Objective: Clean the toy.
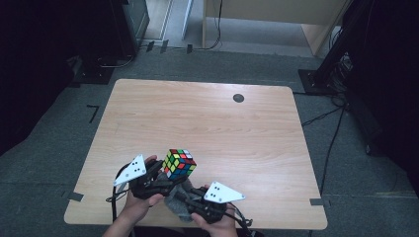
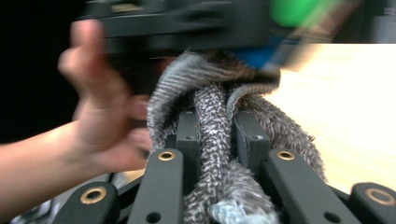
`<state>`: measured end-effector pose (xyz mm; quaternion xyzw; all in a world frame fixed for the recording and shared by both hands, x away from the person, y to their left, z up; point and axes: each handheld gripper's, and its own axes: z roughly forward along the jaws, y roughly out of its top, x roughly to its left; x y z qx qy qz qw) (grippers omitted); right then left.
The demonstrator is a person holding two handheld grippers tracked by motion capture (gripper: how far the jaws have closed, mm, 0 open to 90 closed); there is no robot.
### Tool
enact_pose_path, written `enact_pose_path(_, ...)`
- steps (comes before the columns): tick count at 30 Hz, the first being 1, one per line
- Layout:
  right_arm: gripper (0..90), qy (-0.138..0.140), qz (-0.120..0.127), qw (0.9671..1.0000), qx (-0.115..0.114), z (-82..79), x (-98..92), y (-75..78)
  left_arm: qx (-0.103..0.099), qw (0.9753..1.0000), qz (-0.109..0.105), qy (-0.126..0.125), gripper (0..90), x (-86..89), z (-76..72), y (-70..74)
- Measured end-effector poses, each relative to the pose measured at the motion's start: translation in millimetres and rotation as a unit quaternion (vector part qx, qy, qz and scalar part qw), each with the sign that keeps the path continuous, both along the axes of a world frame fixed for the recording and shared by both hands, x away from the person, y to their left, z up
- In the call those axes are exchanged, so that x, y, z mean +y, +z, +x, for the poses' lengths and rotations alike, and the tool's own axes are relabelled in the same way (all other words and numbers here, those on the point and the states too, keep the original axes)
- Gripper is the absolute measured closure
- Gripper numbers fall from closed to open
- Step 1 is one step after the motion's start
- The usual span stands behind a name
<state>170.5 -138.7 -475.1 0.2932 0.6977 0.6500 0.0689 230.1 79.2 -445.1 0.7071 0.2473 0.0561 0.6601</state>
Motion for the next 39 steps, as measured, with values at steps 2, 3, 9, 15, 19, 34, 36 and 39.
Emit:
enact_pose_path(2,75.2,-0.001,-0.006,0.9999,-0.01,-3.2,3.5,2.1,-0.002,1.0,-0.001,-0.001,33.8,0.3,-0.3,0.3)
enact_pose_path(3,75.1,-0.007,0.0,0.9999,-0.008,-2.2,1.0,2.6,-0.004,1.0,-0.002,-0.001,33.8,1.4,-0.3,1.1)
enact_pose_path(9,74.6,-0.069,0.039,0.9967,0.014,11.6,-28.7,-1.2,-0.002,0.9999,-0.012,0.009,33.7,8.1,2.5,3.6)
enact_pose_path(15,74.2,-0.021,0.017,0.9996,0.009,3.8,-8.7,-0.4,-0.008,0.9999,0.009,0.0,33.7,-1.0,-0.8,0.7)
enact_pose_path(19,74.1,-0.02,0.01,0.9997,-0.007,0.9,-6.2,4.4,-0.015,0.9998,0.014,-0.002,33.7,-0.4,-2.3,2.0)
enact_pose_path(34,74.1,-0.02,0.005,0.9998,0.006,3.2,-8.1,1.8,-0.013,0.9998,0.015,0.003,33.7,1.1,-1.4,1.9)
enact_pose_path(36,74.3,-0.046,0.019,0.9986,0.02,8.6,-20.0,2.6,-0.014,0.9998,0.01,0.01,33.7,6.3,0.3,3.5)
enact_pose_path(39,73.8,-0.105,-0.003,0.9942,0.021,18.7,-44.5,2.4,-0.012,0.9997,0.002,0.019,33.8,12.8,3.5,5.2)
